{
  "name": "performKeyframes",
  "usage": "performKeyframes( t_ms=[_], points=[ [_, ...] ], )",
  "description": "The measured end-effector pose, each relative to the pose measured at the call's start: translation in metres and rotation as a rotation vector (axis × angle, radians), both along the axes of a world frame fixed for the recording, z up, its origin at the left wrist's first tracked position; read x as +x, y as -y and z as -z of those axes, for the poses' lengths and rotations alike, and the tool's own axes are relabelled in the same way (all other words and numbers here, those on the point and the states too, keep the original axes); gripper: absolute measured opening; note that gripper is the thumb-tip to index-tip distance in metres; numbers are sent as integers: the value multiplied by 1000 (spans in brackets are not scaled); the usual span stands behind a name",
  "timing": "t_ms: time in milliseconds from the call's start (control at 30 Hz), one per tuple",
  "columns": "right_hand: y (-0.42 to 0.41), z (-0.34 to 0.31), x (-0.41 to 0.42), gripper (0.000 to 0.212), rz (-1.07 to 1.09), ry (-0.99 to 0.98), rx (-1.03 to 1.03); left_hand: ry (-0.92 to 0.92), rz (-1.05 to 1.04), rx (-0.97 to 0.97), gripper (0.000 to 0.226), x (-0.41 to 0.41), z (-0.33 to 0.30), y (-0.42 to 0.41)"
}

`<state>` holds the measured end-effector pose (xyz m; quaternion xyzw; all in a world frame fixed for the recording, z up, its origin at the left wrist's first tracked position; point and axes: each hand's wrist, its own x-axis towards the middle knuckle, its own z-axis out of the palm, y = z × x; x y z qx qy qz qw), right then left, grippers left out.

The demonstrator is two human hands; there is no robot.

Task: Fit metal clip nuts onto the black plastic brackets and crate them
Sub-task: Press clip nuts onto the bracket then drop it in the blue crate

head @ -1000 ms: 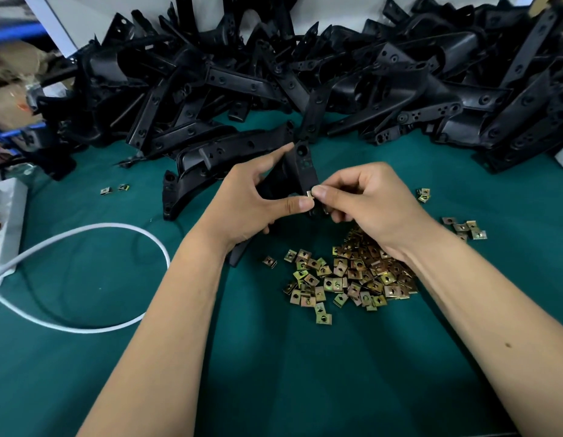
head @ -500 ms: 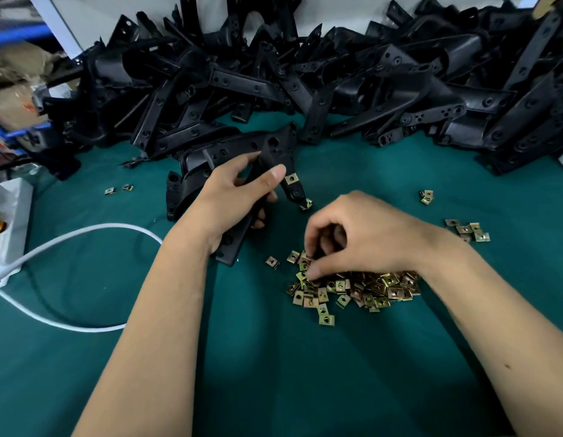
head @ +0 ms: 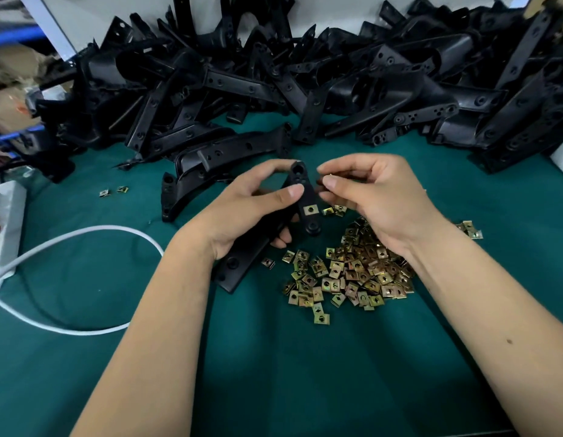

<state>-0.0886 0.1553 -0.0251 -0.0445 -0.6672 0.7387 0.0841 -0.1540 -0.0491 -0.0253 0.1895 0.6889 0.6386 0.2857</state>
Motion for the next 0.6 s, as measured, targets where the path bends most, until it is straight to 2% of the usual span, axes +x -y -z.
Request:
performKeyframes(
  t_ms=[133, 600],
  points=[
    [10, 2, 0, 11, 71, 16, -121, -27, 39, 0, 43, 2, 2, -4],
    [6, 3, -2, 13, 32, 55, -74, -51, 20, -12, 41, 2, 3, -5]
  ],
)
